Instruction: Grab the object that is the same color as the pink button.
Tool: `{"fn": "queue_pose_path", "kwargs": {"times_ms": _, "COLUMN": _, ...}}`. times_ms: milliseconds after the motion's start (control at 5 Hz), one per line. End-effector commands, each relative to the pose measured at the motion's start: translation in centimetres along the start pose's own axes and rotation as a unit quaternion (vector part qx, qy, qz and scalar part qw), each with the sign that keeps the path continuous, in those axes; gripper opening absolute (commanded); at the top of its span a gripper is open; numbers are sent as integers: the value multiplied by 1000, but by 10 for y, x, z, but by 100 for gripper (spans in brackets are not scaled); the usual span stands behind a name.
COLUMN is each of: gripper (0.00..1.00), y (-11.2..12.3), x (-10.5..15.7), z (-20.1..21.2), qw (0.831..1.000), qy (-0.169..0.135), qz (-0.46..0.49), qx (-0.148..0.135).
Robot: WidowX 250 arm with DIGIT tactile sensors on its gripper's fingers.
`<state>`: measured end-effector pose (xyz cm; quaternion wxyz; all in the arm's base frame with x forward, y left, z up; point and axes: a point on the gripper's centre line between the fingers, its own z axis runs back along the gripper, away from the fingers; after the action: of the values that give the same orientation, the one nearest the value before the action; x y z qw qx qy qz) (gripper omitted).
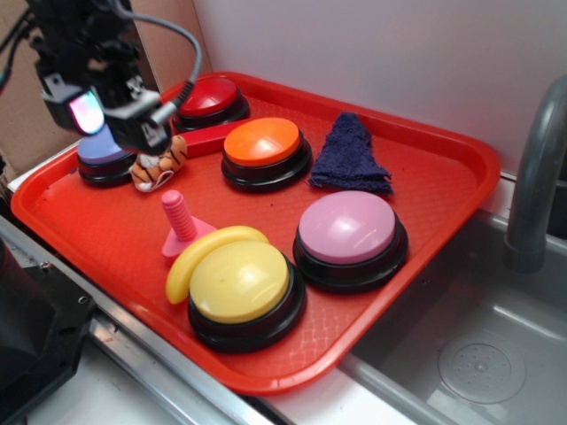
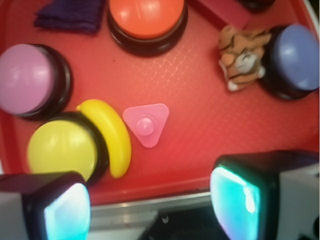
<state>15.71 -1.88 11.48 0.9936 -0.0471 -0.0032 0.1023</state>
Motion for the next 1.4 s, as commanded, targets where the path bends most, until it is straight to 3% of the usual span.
{"fn": "queue_pose_path", "kwargs": {"times_ms": 0, "gripper": 100, "y": -3, "x": 16, "z": -37, "qw": 1000, "qy": 0, "qz": 22, "qx": 15}}
{"fn": "queue_pose_path", "kwargs": {"times_ms": 400, "gripper": 100, "y": -6, "x": 20, "z": -60, "qw": 999, "qy": 15, "qz": 32, "qx": 25}}
{"fn": "queue_pose_path", "kwargs": {"times_ms": 600, "gripper": 92, "y": -7, "x": 19, "z": -67, "qw": 998, "qy": 22, "qz": 42, "qx": 34}}
{"fn": "queue_pose_path", "kwargs": {"times_ms": 800, "gripper": 0, "y": -5, "x": 19, "z": -68, "qw": 998, "qy": 22, "qz": 49, "qx": 31}}
{"fn": "queue_pose_path", "kwargs": {"times_ms": 1200, "gripper": 0, "y": -3, "x": 24, "z": -54, "qw": 999, "qy": 21, "qz": 34, "qx": 34}}
